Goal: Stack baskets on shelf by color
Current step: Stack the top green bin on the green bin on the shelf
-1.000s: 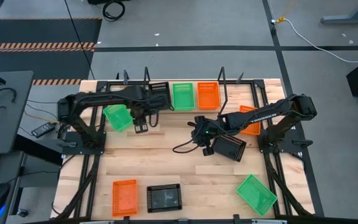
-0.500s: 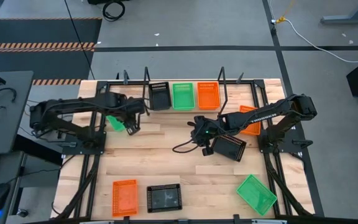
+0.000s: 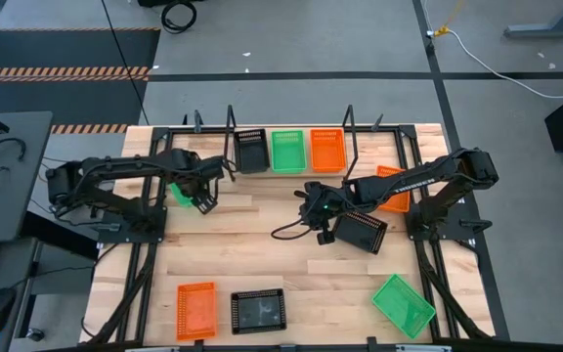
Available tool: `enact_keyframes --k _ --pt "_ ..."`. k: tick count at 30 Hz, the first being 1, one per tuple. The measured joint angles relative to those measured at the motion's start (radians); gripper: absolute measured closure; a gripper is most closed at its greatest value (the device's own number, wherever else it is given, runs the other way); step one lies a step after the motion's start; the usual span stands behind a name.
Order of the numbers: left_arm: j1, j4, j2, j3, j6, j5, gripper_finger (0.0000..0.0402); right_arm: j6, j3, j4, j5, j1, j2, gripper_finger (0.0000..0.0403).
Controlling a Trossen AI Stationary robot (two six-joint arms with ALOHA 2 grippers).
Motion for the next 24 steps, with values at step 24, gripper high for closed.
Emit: enact_keyframes --k 24 --pt "0.025 0.039 0.188 -0.01 0.111 0.007 0.0244 0.004 -0.001 -0.02 0.0 0.0 0.0 0.0266"
